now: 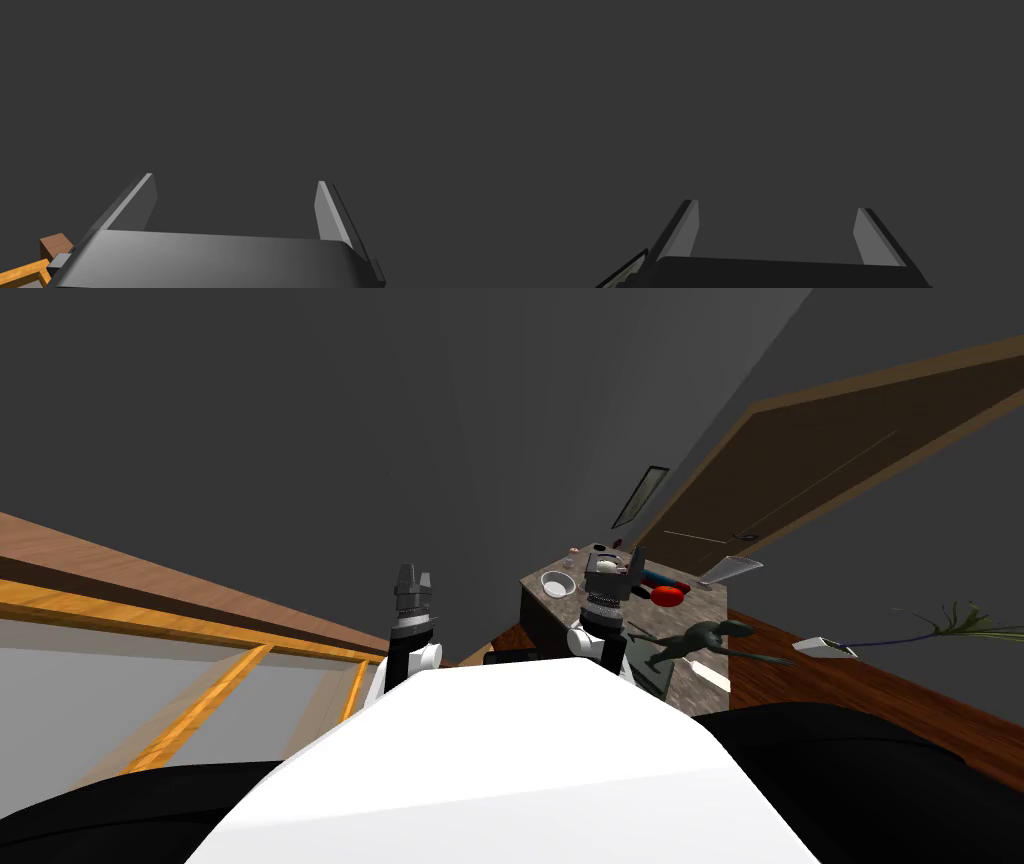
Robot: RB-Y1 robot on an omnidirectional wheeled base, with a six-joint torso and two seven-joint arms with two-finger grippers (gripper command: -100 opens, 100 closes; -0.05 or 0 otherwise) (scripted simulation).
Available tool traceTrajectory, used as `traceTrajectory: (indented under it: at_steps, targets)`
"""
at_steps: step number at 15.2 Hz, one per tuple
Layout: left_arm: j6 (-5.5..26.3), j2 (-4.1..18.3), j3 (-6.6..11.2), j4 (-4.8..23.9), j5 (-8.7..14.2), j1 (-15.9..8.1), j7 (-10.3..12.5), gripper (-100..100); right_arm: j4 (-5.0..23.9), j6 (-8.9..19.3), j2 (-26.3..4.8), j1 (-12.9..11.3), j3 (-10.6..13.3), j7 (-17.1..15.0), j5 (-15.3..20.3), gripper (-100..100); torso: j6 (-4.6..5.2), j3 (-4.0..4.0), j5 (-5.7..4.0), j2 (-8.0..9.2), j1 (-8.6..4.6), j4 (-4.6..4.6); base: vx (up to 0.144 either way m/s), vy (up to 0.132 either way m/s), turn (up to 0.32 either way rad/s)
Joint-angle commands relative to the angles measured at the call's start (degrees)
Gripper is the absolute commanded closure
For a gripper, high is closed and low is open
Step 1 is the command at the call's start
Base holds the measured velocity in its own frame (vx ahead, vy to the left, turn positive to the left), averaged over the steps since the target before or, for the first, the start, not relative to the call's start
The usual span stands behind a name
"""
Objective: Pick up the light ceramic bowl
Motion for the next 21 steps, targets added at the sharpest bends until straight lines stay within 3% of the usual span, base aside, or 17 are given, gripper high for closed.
traceTrajectory:
  at_steps: [1, 2, 10, 17, 19, 20, 21]
  targets:
    - [0.00, 0.00, 0.00, 0.00, 0.00, 0.00, 0.00, 0, 0.53, 0.10, -2.86, 0.20, -0.39, 0.17, 0.47, -100, 0.00, 0.00, 0.00, 0.00, 0.00, 0.00, 0.000, 0.010, 0.040]
    - [0.00, 0.00, 0.00, 0.00, 0.00, 0.00, 0.00, 0, 0.53, 0.10, -2.87, 0.20, -0.39, 0.17, 0.47, -100, -0.01, 0.00, 0.00, 0.00, 0.01, 0.00, 0.000, 0.013, 0.039]
    - [0.00, 0.00, -0.01, 0.00, 0.00, 0.00, 0.00, 0, 3.74, 0.67, -11.97, 1.51, -2.55, 1.13, 3.29, -100, -0.01, 0.00, 0.02, 0.01, 0.10, 0.00, 0.000, 0.026, 0.062]
    - [0.00, 0.00, -0.01, 0.00, 0.00, 0.00, 0.00, 0, 9.46, 1.55, -21.07, 3.98, -5.96, 2.78, 8.23, -100, -0.01, 0.00, 0.04, 0.00, 0.17, 0.00, 0.001, 0.045, 0.104]
    - [0.00, 0.00, -0.01, 0.00, 0.00, 0.00, 0.00, 0, 9.46, 1.55, -22.22, 3.98, -5.96, 2.78, 8.23, -100, -0.02, 0.01, 0.04, 0.02, 0.16, 0.00, -0.003, 0.034, 0.067]
    - [0.00, 0.00, 0.00, 0.00, 0.00, 0.00, 0.00, 0, 11.21, 1.79, -24.15, 4.77, -6.93, 3.28, 9.73, -100, -0.01, 0.01, 0.03, 0.01, 0.12, 0.00, 0.003, 0.037, 0.116]
    - [0.00, 0.00, -0.01, 0.00, 0.00, -0.01, 0.00, 0, 11.21, 1.79, -24.89, 4.77, -6.93, 3.28, 9.73, -100, -0.02, 0.00, 0.03, 0.00, 0.12, 0.00, 0.007, 0.038, 0.115]
